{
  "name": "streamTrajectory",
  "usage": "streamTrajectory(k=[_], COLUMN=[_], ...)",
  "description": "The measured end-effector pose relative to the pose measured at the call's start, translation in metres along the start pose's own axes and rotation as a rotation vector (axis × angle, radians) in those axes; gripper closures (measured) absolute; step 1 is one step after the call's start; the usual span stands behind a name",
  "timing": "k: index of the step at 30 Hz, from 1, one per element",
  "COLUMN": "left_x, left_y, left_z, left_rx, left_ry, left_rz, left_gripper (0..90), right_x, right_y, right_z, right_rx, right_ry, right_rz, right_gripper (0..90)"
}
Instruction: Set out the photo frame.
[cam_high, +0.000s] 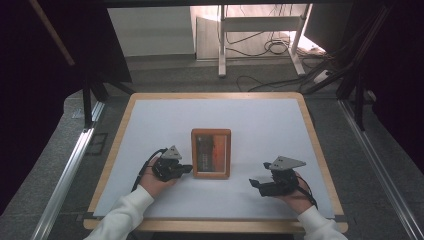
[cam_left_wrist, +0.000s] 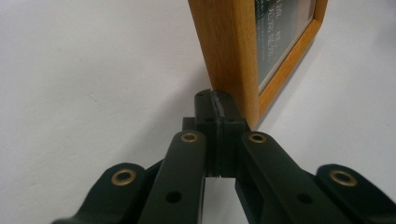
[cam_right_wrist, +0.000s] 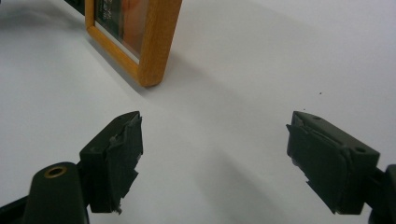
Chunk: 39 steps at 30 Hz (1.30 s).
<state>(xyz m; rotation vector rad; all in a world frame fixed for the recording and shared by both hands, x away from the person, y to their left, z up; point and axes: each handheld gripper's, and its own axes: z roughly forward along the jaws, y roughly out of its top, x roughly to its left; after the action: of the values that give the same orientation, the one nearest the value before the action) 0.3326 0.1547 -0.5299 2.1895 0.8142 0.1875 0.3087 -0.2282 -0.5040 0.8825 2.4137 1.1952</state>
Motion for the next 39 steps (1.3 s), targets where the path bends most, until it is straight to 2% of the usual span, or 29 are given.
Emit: streamTrajectory(k=[10,16,20,26,29,31,33,36,39], left_x=[0.002,0.007,0.009,0.015,0.019,0.020,0.022,0.023,0.024], left_y=[-0.001,-0.003,-0.004,-0.011,-0.016,-0.019,-0.022,-0.026,-0.030], left_z=[0.000,-0.007,-0.014,-0.025,-0.031,-0.036,-0.040,-0.044,-0.047], left_rx=[-0.004,-0.023,-0.056,-0.090,-0.092,-0.102,-0.113,-0.114,-0.111], left_ry=[-0.006,0.032,0.056,0.098,0.133,0.157,0.163,0.173,0.178], left_rz=[-0.004,-0.018,-0.030,-0.060,-0.082,-0.117,-0.147,-0.170,-0.189], left_gripper=[89.7,89.7,89.5,82.2,69.7,58.7,47.6,40.2,36.6], right_x=[-0.002,-0.004,-0.004,-0.006,-0.006,-0.007,-0.010,-0.018,-0.030], right_y=[0.000,0.000,-0.001,-0.003,-0.004,-0.005,-0.006,-0.008,-0.011], right_z=[0.001,0.002,0.002,0.002,0.001,0.000,-0.001,-0.002,-0.002], right_rx=[-0.002,-0.004,-0.005,0.003,0.006,0.006,0.005,0.000,0.001], right_ry=[0.005,0.010,0.013,0.008,0.003,-0.001,-0.012,-0.045,-0.092], right_rz=[0.012,0.011,0.015,0.011,0.009,0.017,0.039,0.072,0.111], right_gripper=[18.1,18.0,17.9,17.7,17.4,16.5,15.7,15.2,14.5])
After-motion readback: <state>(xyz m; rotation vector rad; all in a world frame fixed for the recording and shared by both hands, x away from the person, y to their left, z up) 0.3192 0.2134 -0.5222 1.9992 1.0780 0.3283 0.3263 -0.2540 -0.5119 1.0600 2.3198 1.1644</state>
